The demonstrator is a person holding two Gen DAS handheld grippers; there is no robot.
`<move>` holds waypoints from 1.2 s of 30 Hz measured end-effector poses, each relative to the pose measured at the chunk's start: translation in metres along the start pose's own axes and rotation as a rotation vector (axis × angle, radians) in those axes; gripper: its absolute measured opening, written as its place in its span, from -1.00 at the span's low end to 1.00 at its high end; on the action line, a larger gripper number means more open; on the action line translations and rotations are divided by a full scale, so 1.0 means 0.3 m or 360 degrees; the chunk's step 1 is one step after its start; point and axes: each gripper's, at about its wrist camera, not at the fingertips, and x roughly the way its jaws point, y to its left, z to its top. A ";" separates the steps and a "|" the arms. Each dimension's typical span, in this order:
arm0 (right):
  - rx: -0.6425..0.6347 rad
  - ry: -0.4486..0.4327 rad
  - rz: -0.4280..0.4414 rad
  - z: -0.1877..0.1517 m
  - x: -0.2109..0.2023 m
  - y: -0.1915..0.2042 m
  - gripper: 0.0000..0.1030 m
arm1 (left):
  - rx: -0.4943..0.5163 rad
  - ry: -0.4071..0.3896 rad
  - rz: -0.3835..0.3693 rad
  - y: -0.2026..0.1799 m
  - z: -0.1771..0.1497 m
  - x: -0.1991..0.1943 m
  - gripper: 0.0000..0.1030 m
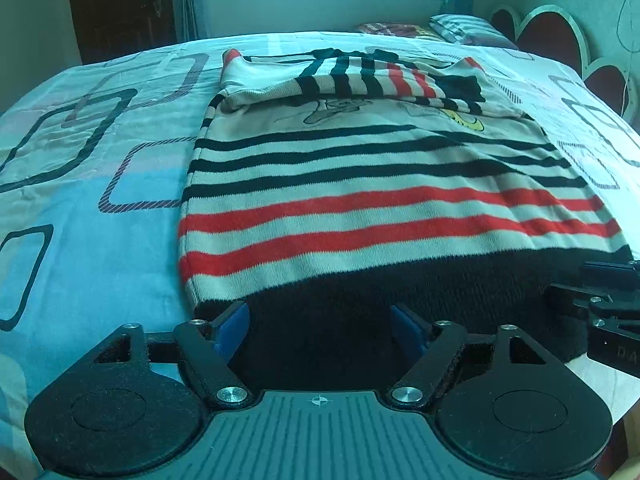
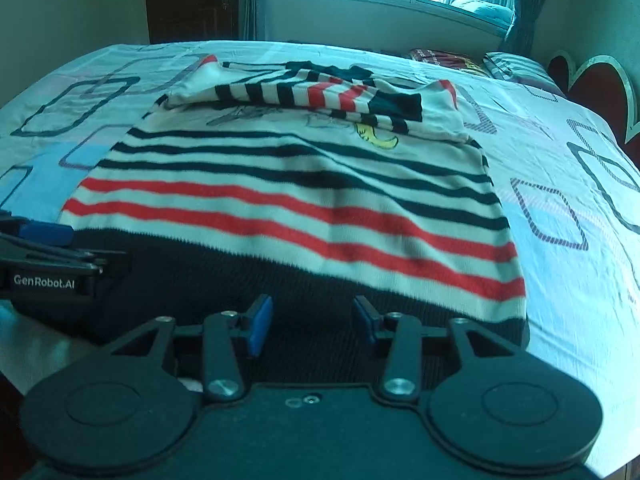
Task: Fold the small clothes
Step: 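Release the folded edges and lift both tools above the sweater, then grasp the folded collar end with both tools and lift it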
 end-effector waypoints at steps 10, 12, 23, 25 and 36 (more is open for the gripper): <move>0.0141 -0.0056 -0.0087 -0.015 -0.048 -0.086 0.04 | -0.0005 0.0003 0.0047 0.003 -0.018 -0.038 0.80; 0.0168 -0.0062 -0.0117 -0.020 -0.057 -0.110 0.04 | -0.0027 -0.0007 0.0052 0.015 -0.024 -0.050 0.80; 0.0314 0.0013 -0.0281 -0.090 -0.055 -0.245 0.24 | -0.0203 -0.0007 0.0145 0.149 -0.050 -0.066 0.81; 0.0344 0.0033 -0.0286 -0.103 -0.044 -0.256 0.30 | -0.0243 0.0036 0.0088 0.158 -0.066 -0.045 0.82; 0.0523 0.0042 -0.0127 -0.129 -0.042 -0.294 -0.33 | -0.0426 -0.0068 -0.0223 0.214 -0.111 -0.056 -0.18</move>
